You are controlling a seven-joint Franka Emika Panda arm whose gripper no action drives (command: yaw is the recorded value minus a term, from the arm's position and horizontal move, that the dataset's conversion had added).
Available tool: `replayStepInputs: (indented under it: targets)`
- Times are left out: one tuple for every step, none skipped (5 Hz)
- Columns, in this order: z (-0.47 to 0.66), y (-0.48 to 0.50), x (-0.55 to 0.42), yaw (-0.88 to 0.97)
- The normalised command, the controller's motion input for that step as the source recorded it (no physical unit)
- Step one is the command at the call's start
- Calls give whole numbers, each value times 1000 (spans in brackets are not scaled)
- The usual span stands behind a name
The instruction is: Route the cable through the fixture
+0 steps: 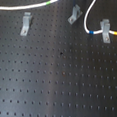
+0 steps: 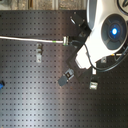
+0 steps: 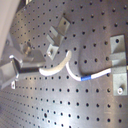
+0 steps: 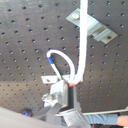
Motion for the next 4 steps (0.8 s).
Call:
replayStepInputs:
  targets:
    - [330, -43, -460, 0]
    - [305, -189, -402, 166]
    - [164, -62, -333, 383]
    - [73, -47, -303, 420]
